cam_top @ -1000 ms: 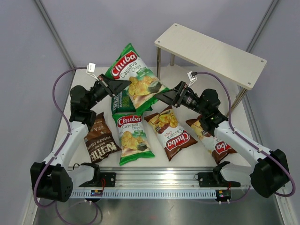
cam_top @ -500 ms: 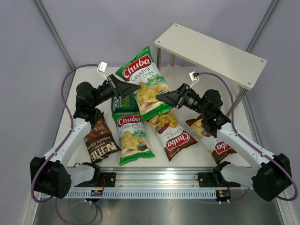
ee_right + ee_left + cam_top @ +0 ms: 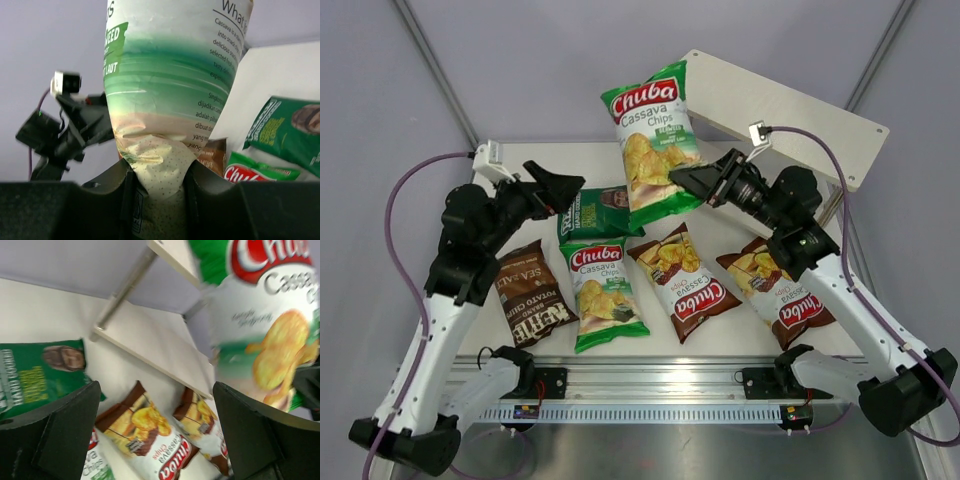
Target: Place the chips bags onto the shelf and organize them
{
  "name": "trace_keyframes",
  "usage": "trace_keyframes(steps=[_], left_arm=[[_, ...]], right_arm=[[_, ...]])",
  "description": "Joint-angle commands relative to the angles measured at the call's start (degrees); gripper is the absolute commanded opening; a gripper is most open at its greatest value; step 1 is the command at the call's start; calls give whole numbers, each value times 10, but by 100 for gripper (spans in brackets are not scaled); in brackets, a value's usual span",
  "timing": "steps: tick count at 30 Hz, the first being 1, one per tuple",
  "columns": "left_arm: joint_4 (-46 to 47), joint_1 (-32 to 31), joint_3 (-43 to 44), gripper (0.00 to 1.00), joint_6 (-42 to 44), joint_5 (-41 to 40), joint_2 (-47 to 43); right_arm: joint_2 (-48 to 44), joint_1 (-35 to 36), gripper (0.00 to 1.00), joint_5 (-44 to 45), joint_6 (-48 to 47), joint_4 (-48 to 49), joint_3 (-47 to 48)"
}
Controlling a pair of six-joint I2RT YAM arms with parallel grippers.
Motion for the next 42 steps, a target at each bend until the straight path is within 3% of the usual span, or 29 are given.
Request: trace_keyframes(steps=[1,7,10,17,30,34,41,42], left_arm=[[-84,-1,18,97,48,-129,-51],[-170,-1,50,99,100,-159,-95],[-193,-2,47,99,120,-182,-115],[-217,-2,12,99,156,-211,-161],[-209,-1,-47,99,177,-238,-166],[-207,-1,-60,99,186,-249,-162],[-197,-1,-76,99,191,-251,-166],[-197,-1,-76,99,191,-247,-165]], right_arm=[[17,-48,22,36,14,-3,85],[75,-111,20,132,113,-66,174],[117,-113,14,205,139,-69,208],[206,-114,17,376,192,-61,268],[359,-62,20,477,270,-110,391],[402,-50,21,469,279,-160,446],[384,-36,24,546,285,-168,411],[386,-36,30,549,277,-170,412]])
